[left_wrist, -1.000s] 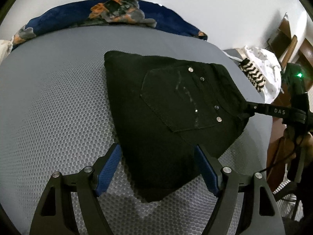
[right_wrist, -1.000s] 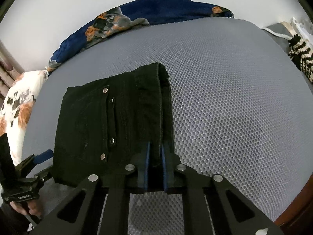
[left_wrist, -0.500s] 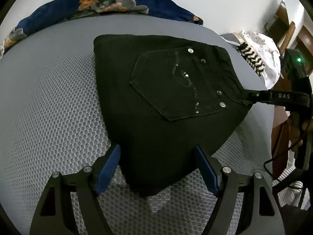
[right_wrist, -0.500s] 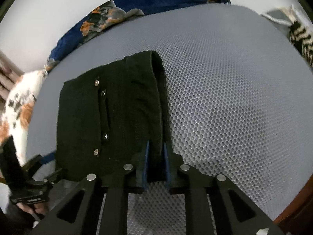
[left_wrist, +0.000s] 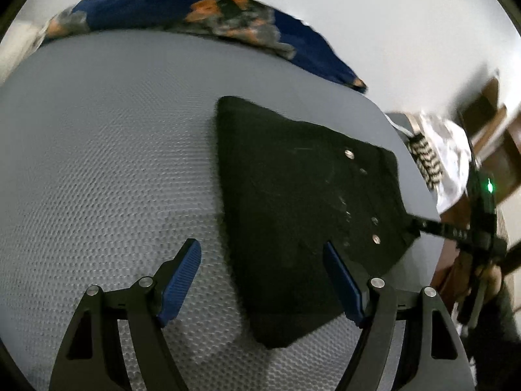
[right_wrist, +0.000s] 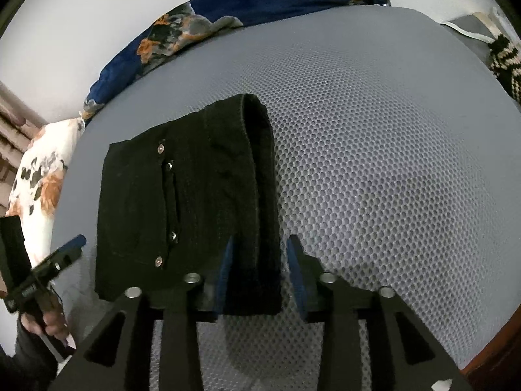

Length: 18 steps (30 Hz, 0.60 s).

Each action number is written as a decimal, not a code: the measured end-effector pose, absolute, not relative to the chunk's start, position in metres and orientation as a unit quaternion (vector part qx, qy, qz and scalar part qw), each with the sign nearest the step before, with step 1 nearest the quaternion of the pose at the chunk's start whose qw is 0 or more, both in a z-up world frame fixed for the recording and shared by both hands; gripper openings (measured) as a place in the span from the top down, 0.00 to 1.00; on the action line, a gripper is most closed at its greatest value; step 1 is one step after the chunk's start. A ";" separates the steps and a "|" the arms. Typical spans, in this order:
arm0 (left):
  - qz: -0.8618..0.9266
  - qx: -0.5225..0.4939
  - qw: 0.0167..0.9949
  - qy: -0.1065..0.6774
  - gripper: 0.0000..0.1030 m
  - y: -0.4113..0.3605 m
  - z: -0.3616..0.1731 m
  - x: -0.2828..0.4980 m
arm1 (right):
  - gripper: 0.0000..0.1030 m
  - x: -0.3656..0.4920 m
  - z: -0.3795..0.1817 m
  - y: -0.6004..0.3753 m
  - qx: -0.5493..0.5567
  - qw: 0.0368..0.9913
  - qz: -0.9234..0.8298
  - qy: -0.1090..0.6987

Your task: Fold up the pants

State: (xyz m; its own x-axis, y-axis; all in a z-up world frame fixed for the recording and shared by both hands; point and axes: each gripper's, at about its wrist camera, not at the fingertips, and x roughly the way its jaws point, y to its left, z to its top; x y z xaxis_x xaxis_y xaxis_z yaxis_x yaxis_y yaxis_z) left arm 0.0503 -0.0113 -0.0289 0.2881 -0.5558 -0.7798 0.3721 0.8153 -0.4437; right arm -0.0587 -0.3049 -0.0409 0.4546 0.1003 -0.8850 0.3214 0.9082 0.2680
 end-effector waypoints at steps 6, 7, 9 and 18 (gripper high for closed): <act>-0.275 -0.120 0.775 0.556 0.25 -0.006 -0.046 0.058 | 0.59 -0.051 -0.043 -0.312 0.203 0.831 -0.046 0.517; -0.277 -0.120 0.773 0.558 0.25 -0.011 -0.048 0.060 | 0.59 -0.050 -0.043 -0.314 0.208 0.830 -0.037 0.515; -0.280 -0.122 0.769 0.562 0.25 -0.013 -0.051 0.062 | 0.59 -0.047 -0.045 -0.317 0.218 0.830 -0.019 0.513; -0.303 -0.148 0.745 0.575 0.25 -0.024 -0.064 0.076 | 0.50 -0.031 -0.061 -0.336 0.267 0.818 0.027 0.509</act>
